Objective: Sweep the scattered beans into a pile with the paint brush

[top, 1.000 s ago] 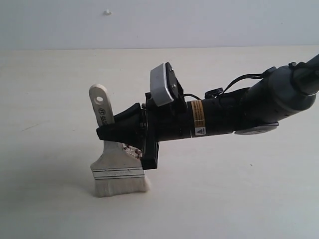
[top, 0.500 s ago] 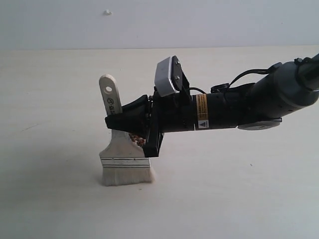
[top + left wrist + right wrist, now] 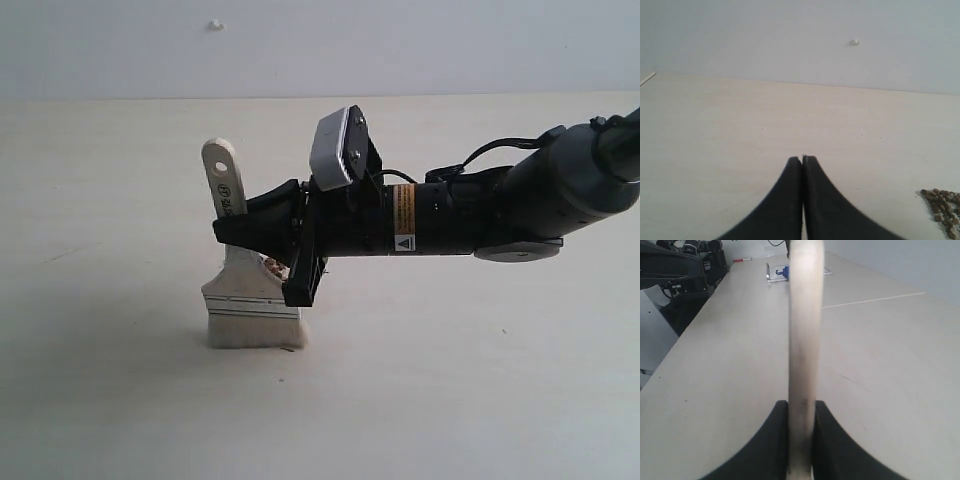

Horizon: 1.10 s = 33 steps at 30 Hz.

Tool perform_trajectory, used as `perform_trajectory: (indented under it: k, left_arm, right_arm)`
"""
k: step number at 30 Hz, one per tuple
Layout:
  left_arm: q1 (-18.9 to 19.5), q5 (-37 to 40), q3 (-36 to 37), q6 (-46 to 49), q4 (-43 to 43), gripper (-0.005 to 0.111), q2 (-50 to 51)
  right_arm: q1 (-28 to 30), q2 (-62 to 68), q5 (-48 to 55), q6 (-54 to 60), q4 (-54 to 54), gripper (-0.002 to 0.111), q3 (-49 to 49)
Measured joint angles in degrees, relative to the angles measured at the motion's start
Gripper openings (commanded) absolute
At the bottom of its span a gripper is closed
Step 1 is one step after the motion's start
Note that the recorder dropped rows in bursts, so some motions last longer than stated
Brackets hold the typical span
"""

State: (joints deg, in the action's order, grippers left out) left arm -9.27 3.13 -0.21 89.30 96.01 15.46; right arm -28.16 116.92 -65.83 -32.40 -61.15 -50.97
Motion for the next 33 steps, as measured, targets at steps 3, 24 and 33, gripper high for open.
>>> perform_trajectory:
  k: [3, 24, 33]
  left_arm:
    - [0.00, 0.00, 0.00, 0.00, 0.00, 0.000, 0.00]
    - [0.00, 0.00, 0.00, 0.00, 0.00, 0.000, 0.00]
    - [0.00, 0.00, 0.00, 0.00, 0.00, 0.000, 0.00]
  right_arm:
    - [0.00, 0.00, 0.00, 1.71, 0.51, 0.000, 0.00]
    - [0.00, -3.66, -2.66, -4.75, -3.27, 0.000, -1.12]
    - [0.00, -5.31, 0.81, -13.49, -14.26, 0.000, -1.12]
